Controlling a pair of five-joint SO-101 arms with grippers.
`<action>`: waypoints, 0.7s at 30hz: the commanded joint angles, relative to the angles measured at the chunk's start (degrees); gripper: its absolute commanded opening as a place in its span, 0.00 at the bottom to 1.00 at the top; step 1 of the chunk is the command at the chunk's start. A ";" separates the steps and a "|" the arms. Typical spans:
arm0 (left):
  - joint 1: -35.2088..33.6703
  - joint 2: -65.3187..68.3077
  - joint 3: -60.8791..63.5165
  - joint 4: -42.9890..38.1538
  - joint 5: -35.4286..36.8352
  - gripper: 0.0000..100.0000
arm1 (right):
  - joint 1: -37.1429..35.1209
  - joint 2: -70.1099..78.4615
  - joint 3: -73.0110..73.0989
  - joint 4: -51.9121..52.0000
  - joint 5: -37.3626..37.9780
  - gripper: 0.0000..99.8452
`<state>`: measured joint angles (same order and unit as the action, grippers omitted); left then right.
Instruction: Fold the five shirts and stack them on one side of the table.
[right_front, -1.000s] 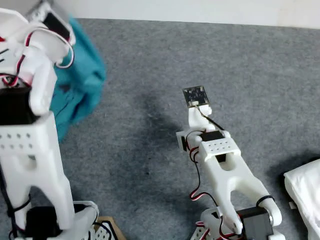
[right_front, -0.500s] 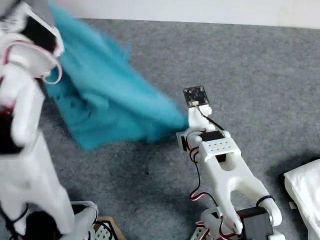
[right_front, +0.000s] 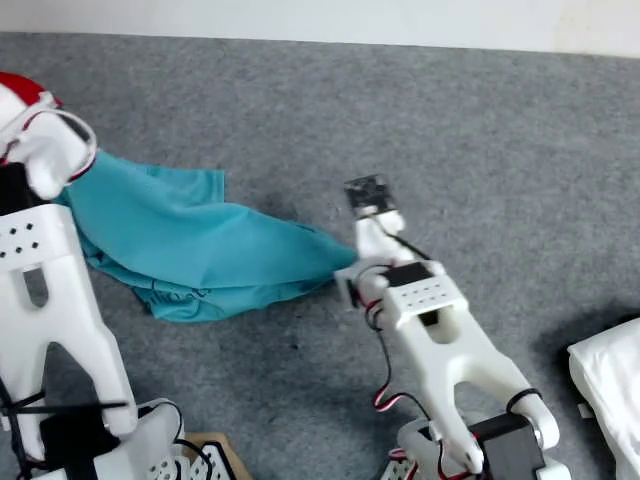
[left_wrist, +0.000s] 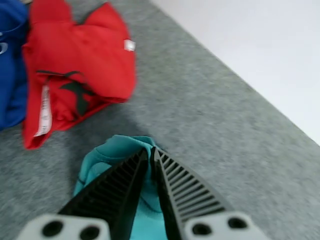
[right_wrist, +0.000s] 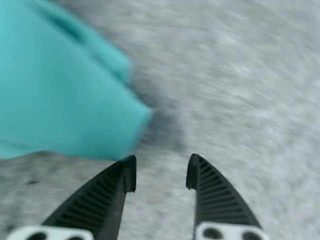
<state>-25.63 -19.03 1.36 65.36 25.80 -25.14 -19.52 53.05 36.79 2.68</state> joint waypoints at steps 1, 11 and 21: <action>-4.26 -0.40 3.12 -1.58 -0.62 0.03 | -4.97 -2.59 -5.23 0.57 -1.67 0.18; -7.08 -0.40 13.05 -13.19 -0.62 0.03 | -8.48 -2.59 -11.12 4.53 -10.73 0.18; -7.25 -0.40 17.45 -17.58 -0.62 0.03 | -11.65 -20.53 -12.00 15.69 -13.19 0.18</action>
<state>-32.04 -19.03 18.95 49.54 25.80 -35.08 -32.62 43.65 50.68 -9.19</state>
